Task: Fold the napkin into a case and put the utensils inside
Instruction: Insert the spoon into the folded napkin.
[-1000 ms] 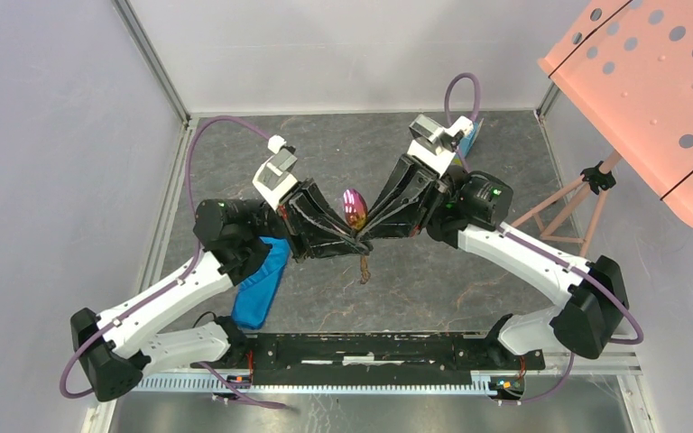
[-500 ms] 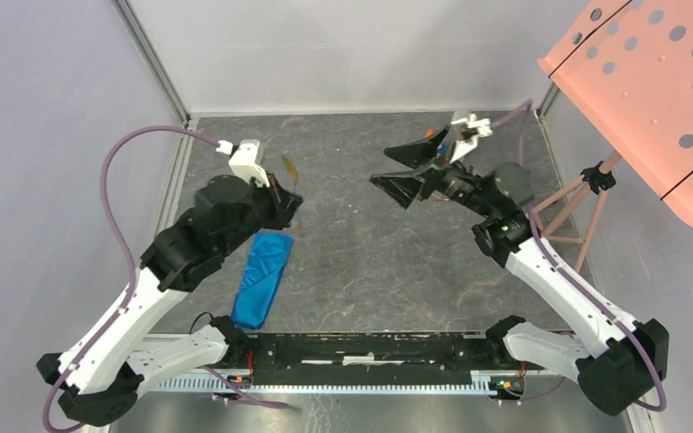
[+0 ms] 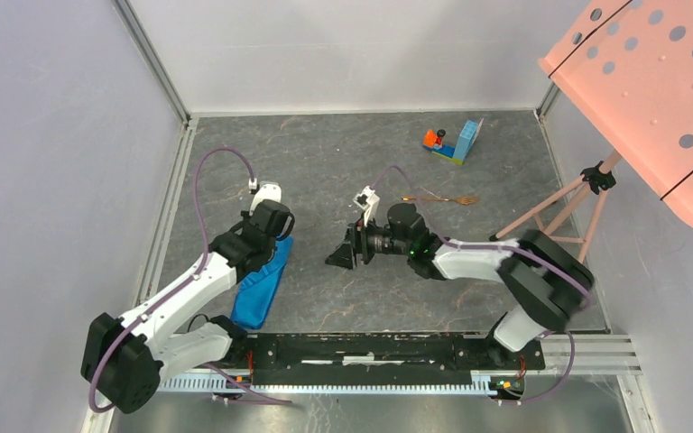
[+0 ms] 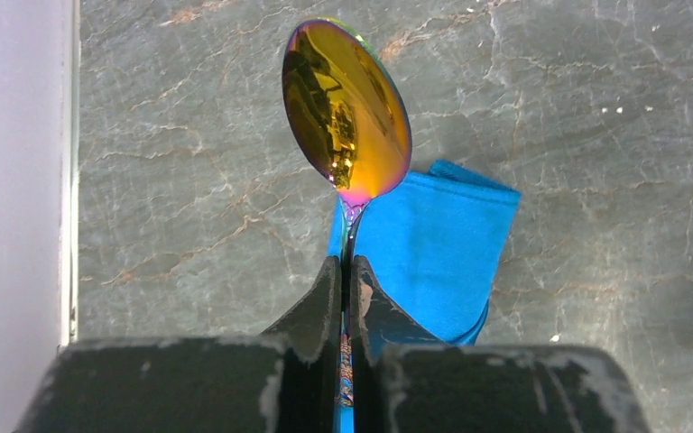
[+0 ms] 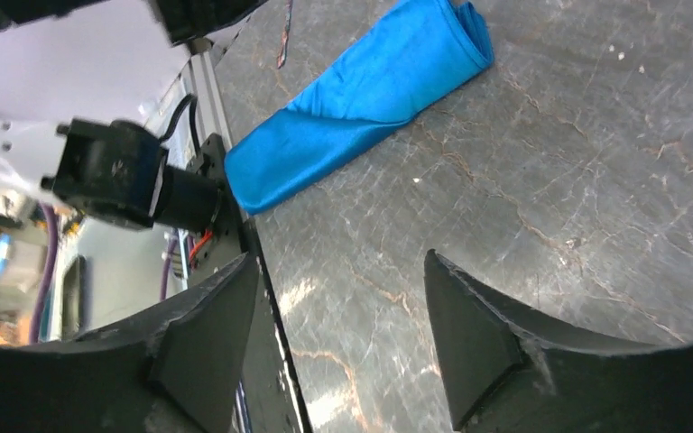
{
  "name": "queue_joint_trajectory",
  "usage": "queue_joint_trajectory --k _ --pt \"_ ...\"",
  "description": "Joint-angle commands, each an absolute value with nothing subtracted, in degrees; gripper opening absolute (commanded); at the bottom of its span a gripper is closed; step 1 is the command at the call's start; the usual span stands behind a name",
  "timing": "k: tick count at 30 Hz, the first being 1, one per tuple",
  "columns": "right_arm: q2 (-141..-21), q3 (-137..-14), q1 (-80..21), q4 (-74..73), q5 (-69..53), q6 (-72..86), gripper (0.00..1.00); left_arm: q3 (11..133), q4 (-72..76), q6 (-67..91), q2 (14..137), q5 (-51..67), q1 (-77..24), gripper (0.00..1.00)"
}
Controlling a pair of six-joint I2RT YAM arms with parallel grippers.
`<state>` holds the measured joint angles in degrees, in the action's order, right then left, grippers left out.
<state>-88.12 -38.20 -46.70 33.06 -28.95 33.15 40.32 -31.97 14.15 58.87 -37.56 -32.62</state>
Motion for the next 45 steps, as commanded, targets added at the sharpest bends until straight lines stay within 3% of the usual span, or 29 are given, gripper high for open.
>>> queue_joint_trajectory --k 1,7,12,25,34,45 --pt "-97.91 -40.72 -46.96 50.98 -27.56 45.14 0.68 37.69 -21.37 11.36 60.69 -37.99 -31.47 0.02" --pt "-110.43 -47.45 -49.72 57.65 -24.34 52.85 0.61 38.58 -21.73 11.76 63.59 -36.07 -29.47 0.02" --pt "-119.01 -52.81 -53.01 61.20 -22.72 60.13 0.49 39.56 -23.32 14.51 64.53 -35.50 -28.68 0.02" --pt "-122.79 -56.25 -60.06 47.81 -5.71 61.47 0.49 36.81 -23.22 14.17 57.01 -36.19 -28.57 0.02" --pt "-126.28 -59.52 -60.64 46.39 -3.30 63.54 0.48 36.72 -21.80 13.62 55.98 -35.54 -28.61 0.02" --pt "-128.14 -60.45 -60.64 48.44 -0.35 64.16 0.23 36.69 -20.15 13.58 57.77 -35.29 -28.59 0.02"
